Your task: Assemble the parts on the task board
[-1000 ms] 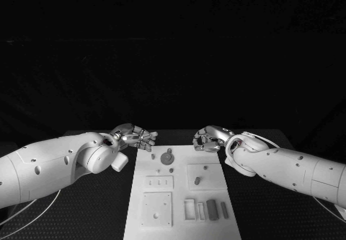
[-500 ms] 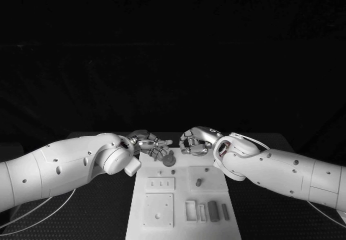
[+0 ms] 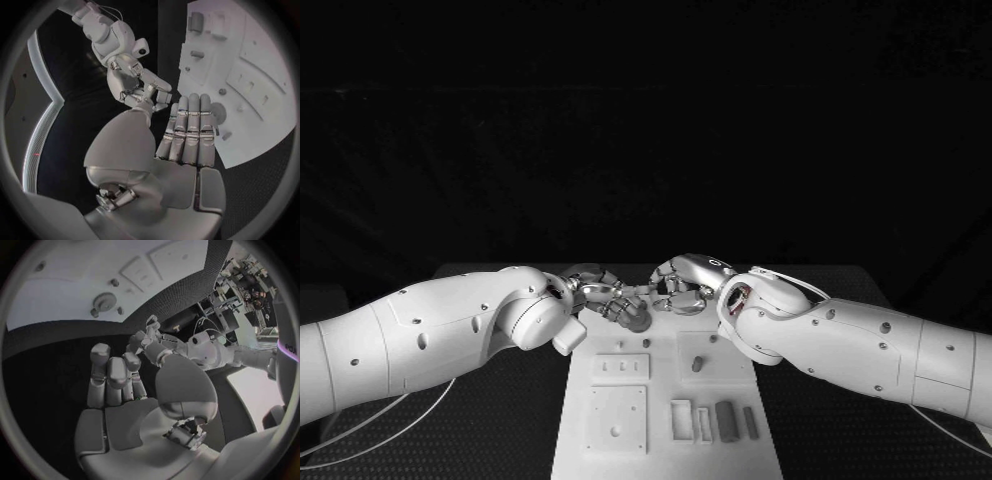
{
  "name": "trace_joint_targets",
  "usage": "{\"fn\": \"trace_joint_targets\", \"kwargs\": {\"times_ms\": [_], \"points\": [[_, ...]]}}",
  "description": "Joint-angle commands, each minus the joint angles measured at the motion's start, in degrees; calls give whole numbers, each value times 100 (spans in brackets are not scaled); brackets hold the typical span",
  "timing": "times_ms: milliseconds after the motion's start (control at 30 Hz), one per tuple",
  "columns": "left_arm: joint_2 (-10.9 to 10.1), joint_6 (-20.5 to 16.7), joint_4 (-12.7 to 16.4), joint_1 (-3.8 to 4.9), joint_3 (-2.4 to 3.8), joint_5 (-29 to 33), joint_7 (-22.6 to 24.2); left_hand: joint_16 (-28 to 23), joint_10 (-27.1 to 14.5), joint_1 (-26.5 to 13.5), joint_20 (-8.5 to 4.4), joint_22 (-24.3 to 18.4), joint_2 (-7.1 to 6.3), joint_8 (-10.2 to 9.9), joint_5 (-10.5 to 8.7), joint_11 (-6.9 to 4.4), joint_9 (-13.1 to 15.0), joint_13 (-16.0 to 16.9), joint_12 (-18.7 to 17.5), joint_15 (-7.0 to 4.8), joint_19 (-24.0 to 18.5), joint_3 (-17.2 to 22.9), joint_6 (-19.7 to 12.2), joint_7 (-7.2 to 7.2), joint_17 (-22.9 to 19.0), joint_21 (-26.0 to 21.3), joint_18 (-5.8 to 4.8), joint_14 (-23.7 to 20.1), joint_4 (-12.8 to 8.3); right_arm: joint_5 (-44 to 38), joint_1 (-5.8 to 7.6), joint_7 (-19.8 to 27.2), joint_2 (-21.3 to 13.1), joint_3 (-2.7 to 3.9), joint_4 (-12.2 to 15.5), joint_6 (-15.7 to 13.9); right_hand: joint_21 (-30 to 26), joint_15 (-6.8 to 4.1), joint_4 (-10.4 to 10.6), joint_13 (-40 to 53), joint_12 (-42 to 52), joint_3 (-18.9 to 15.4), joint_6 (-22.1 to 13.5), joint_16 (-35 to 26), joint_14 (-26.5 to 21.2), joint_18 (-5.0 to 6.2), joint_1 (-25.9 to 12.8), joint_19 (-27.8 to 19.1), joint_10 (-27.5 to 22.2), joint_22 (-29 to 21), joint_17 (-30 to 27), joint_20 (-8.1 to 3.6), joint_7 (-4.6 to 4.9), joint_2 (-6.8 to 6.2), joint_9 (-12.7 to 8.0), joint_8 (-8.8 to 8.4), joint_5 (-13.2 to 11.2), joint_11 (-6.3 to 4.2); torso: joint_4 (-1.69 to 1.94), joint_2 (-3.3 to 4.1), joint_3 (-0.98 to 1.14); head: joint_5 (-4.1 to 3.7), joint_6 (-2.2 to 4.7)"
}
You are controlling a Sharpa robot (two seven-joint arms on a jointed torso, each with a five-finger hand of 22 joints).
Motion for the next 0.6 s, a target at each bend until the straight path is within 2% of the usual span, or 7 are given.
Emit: {"fn": "trace_joint_targets", "kwargs": {"times_ms": [33, 600], "points": [[27, 126, 29, 0, 1, -35, -36, -38, 18, -46, 0, 6, 0, -6, -24, 3, 4, 9, -10, 21, 2, 35, 14, -3, 8, -32, 84, 20, 15, -91, 1, -42, 33, 5, 18, 8, 30, -32, -15, -5, 4, -19, 669, 14, 26, 296, 44, 27, 37, 54, -3, -33, 121, 17, 142, 19, 33, -21, -7, -2, -3, 7, -14], [75, -57, 54, 0, 2, 80, 94, -61, 32, 124, 1, 47, 86, 14, -24, -9, 16, 25, -12, 21, -13, 61, 49, -31, 55, -43, 90, 17, -8, -101, 0, -21, 157, 5, 75, 71, 27, -34, -14, -9, -2, -21, 667, 7, 31, 296, 42, 35, 45, 49, -18, -37, 119, 19, 150, 20, 34, -23, -6, 2, -5, -14, -31]]}}
